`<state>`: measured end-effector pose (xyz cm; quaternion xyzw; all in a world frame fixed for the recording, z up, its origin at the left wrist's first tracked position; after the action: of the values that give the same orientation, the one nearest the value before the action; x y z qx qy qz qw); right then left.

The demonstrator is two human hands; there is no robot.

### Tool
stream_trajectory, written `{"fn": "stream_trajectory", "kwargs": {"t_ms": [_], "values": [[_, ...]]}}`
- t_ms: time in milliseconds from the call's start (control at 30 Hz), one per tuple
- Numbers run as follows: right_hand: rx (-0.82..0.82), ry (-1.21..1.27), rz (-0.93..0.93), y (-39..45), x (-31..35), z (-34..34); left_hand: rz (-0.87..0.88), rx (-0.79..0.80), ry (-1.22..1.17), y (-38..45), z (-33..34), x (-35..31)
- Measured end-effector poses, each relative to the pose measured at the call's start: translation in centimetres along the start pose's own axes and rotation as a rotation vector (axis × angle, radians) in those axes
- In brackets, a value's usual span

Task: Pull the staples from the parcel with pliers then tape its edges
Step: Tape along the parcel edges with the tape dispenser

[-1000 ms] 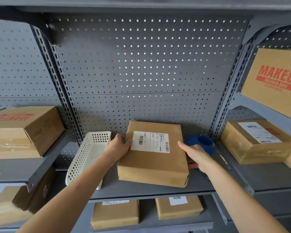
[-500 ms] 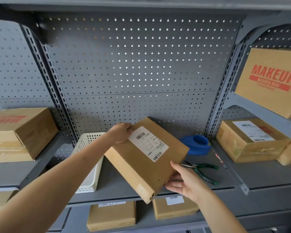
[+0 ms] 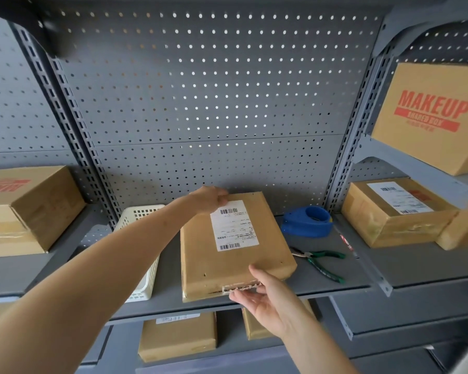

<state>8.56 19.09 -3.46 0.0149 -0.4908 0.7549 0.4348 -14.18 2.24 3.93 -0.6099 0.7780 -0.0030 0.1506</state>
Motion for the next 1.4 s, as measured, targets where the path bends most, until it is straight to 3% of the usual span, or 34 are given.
{"fn": "stream_trajectory", "kwargs": {"t_ms": [200,600,1400], "values": [[0.009,0.02,0.003,0.1,-1.2,1.2,-0.001,0.025,0.136,0.8,1.1,0.1],[-0.043,-0.014,-0.006,0.6,-1.3,0.7,-0.043,0.08,0.132,1.1,4.2,0.3],[-0.026,-0.074,-0.029,0.5,-1.3,-0.9,-0.012,-0.085,0.08,1.6,5.9,1.3]]}}
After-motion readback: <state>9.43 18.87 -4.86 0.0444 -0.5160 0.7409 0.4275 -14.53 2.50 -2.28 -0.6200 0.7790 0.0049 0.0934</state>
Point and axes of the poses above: each hand's wrist, its own y-axis towards the middle knuckle, its own z-axis out of the palm, x = y × z, the point moved 3 cm from there along y, towards the middle knuckle, and after that the axes turned 2 degrees about -x, right-handed, at the moved point
